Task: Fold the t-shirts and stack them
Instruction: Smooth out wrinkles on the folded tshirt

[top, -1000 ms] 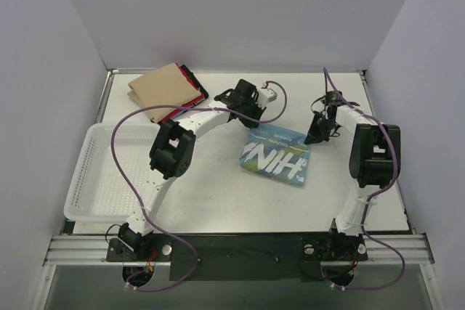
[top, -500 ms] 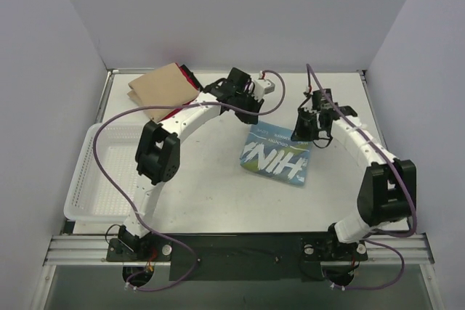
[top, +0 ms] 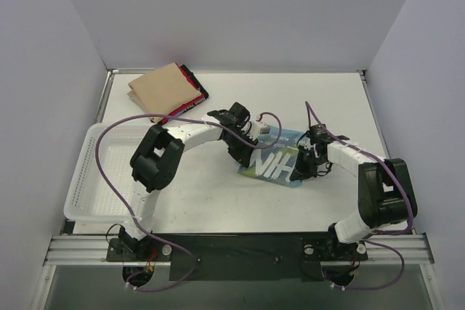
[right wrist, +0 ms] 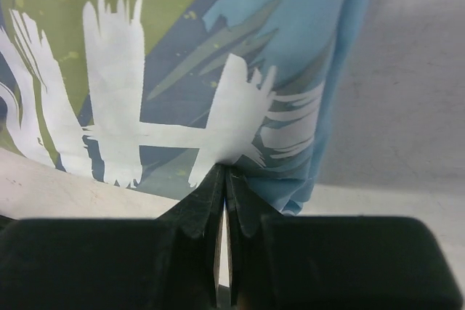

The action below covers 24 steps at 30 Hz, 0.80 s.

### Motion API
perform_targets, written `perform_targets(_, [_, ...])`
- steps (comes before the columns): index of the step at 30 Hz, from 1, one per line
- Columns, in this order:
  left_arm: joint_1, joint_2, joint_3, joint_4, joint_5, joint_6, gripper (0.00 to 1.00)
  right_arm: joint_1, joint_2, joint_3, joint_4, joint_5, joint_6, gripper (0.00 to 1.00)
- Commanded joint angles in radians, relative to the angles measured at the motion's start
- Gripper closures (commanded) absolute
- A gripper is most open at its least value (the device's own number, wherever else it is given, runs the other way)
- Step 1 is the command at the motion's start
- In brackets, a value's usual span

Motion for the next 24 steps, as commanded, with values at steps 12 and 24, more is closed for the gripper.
perform_targets(12, [0.047,-0.179,-0.005,-0.100,-0.092,0.124,0.76,-0.094,-0.118,0.077,-0.217,0.085,-0.082,1.00])
perform_targets(24, [0.116,-0.092,0.030,0.274,-0.022,-0.489,0.19,-0.243,0.043,0.267,-0.146,-0.004,-0.108,0.43])
